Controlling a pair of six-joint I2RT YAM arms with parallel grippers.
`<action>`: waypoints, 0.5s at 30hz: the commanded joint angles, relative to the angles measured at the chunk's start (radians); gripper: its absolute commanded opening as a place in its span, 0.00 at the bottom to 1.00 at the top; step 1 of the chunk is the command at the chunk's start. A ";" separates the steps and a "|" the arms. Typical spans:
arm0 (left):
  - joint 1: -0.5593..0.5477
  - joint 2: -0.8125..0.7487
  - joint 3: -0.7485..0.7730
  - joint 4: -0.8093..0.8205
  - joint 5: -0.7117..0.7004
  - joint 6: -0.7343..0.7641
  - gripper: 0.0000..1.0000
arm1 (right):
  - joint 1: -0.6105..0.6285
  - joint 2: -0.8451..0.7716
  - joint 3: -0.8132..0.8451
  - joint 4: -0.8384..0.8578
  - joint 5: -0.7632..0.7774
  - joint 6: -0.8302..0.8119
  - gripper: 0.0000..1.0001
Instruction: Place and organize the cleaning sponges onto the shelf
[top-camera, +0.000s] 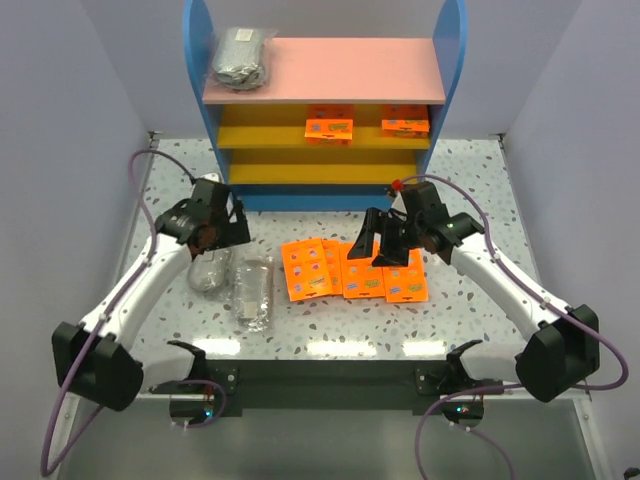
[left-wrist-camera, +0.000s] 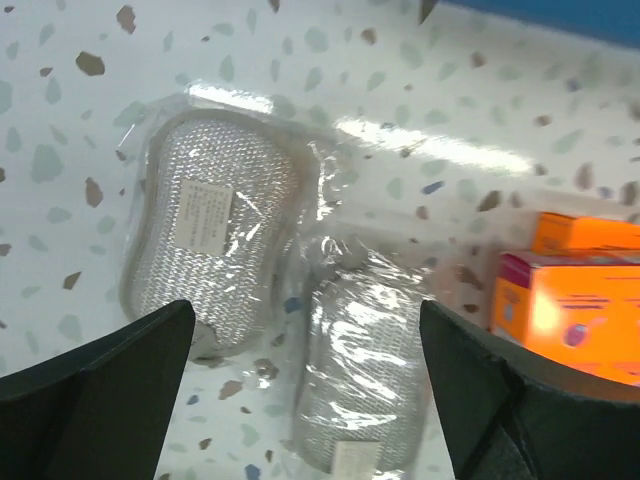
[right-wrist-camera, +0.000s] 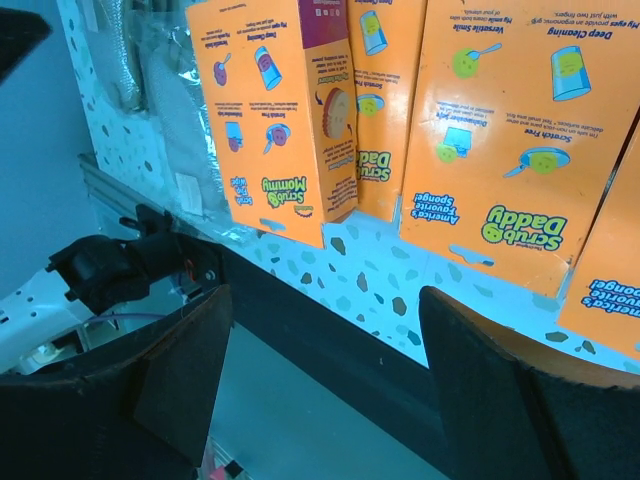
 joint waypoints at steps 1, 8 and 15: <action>0.008 -0.137 -0.008 0.057 0.099 -0.120 1.00 | 0.004 0.009 0.046 0.013 -0.022 -0.024 0.79; 0.220 -0.403 -0.241 0.033 0.264 -0.318 1.00 | 0.004 0.003 0.036 0.008 -0.025 -0.038 0.79; 0.373 -0.570 -0.493 0.063 0.393 -0.500 1.00 | 0.004 -0.013 0.019 -0.009 -0.021 -0.055 0.79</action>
